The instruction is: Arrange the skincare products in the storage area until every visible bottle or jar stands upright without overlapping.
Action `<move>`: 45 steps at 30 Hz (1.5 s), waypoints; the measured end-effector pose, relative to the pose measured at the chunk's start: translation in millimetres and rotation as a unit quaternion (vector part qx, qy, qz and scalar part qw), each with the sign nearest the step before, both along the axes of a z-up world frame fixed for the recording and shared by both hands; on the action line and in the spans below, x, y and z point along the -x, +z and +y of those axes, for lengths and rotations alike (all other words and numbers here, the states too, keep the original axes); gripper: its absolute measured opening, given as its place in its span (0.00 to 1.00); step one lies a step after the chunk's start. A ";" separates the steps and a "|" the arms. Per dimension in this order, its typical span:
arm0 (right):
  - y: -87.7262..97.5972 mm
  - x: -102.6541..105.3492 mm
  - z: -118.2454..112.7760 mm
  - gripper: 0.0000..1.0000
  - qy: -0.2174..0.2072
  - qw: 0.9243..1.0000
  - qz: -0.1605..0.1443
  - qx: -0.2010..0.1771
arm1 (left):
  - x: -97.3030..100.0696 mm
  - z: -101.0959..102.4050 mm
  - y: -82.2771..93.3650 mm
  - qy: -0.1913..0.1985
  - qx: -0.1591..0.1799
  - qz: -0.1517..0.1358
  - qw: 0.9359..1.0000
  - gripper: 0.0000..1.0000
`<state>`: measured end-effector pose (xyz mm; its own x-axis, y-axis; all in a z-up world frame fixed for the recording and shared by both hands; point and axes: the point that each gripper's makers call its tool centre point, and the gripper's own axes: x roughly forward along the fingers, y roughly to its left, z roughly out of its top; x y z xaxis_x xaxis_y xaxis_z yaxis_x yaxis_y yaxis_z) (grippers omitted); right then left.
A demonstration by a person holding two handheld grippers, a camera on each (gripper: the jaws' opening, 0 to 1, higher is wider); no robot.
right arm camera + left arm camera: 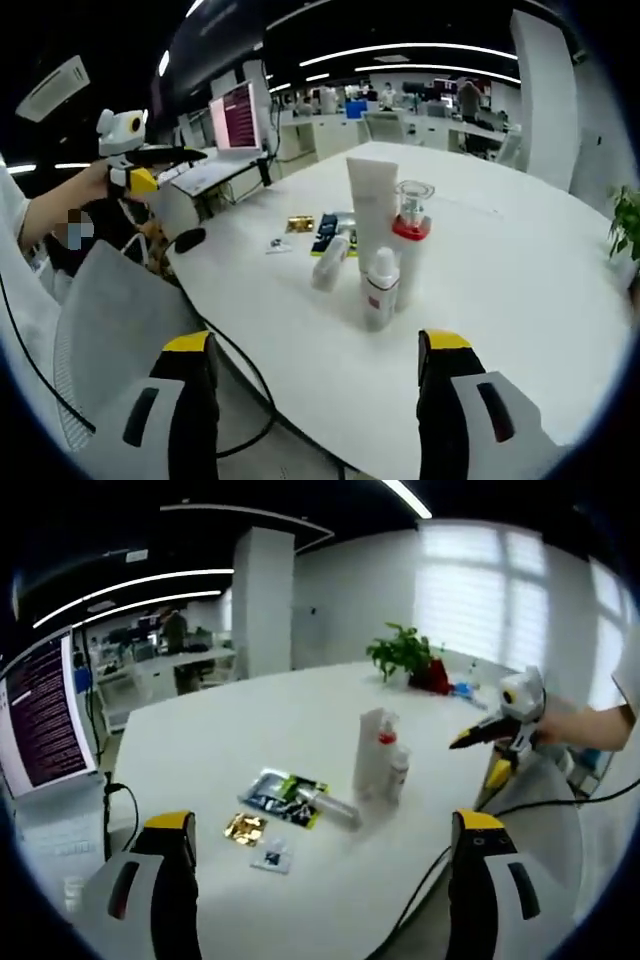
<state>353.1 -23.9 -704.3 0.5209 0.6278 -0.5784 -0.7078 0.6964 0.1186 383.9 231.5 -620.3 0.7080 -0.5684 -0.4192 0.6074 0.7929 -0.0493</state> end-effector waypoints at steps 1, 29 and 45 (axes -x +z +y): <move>-0.1 0.7 2.7 0.79 0.003 1.000 0.003 0.000 | -2.7 1.9 -1.2 0.000 0.000 0.000 1.000 0.98; -46.1 -77.5 117.5 0.60 0.022 0.996 0.023 0.088 | -34.1 1.5 -25.7 -0.010 0.016 0.020 1.000 0.97; -110.0 -140.5 135.8 0.42 -0.074 0.984 0.008 0.163 | -45.7 2.1 -24.5 -0.017 0.013 0.021 1.000 0.97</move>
